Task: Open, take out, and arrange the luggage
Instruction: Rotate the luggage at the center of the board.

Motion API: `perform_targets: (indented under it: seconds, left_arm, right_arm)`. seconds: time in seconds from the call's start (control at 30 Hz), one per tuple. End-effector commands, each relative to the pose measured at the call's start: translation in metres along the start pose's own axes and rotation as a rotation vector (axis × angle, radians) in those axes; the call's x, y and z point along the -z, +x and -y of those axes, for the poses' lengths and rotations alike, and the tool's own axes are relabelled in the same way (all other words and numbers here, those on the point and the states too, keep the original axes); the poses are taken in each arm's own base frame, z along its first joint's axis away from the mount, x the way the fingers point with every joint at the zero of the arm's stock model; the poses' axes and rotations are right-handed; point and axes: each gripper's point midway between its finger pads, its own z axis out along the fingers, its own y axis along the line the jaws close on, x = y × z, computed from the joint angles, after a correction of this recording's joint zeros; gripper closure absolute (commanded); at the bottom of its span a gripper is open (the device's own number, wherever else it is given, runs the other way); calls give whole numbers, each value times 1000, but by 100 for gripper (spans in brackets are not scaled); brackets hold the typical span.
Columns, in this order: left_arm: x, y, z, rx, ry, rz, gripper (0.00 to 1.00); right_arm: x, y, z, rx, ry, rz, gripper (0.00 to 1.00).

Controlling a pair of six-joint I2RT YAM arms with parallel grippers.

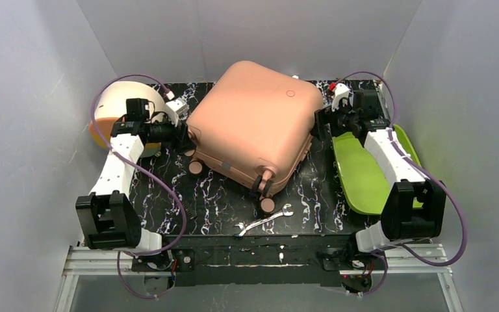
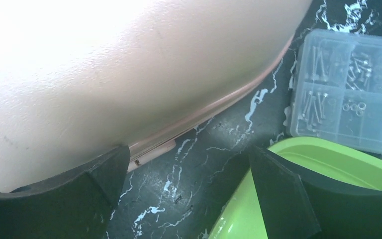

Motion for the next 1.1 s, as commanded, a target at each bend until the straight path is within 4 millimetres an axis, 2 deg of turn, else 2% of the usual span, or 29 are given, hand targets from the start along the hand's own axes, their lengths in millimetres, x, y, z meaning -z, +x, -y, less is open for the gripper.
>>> perform_targets:
  seconds: [0.0,0.17,0.3,0.47,0.7,0.8,0.83,0.87,0.9,0.93,1.07]
  left_arm:
    - [-6,36,113,75,360,-94,50]
    - [-13,42,151,52,466,-139,46]
    - [-16,39,174,48,539,-153,43]
    - [-19,38,195,37,607,-177,42]
    - [-19,31,212,13,692,-182,40]
    - [-17,17,202,-18,634,-168,37]
    - [-11,6,192,-17,608,-122,34]
    - [-5,-3,185,-9,595,-70,28]
    - [3,-14,173,-1,568,-7,12]
    - [11,-22,162,5,538,45,3]
    - [32,-32,127,-75,420,178,2]
  right_arm:
    - [-7,-35,2,9,24,42,0]
    - [-24,-46,5,27,53,9,0]
    - [-36,-65,13,17,82,7,0]
    - [-50,-79,33,-4,135,-29,0]
    - [-61,-92,41,20,125,-65,0]
    - [-55,-94,39,52,107,-79,0]
    - [-51,-93,35,69,95,-84,0]
    - [-46,-89,31,82,80,-90,0]
    - [-40,-85,27,94,66,-94,0]
    - [-33,-81,22,105,52,-94,0]
    - [-7,-61,2,146,6,-79,0]
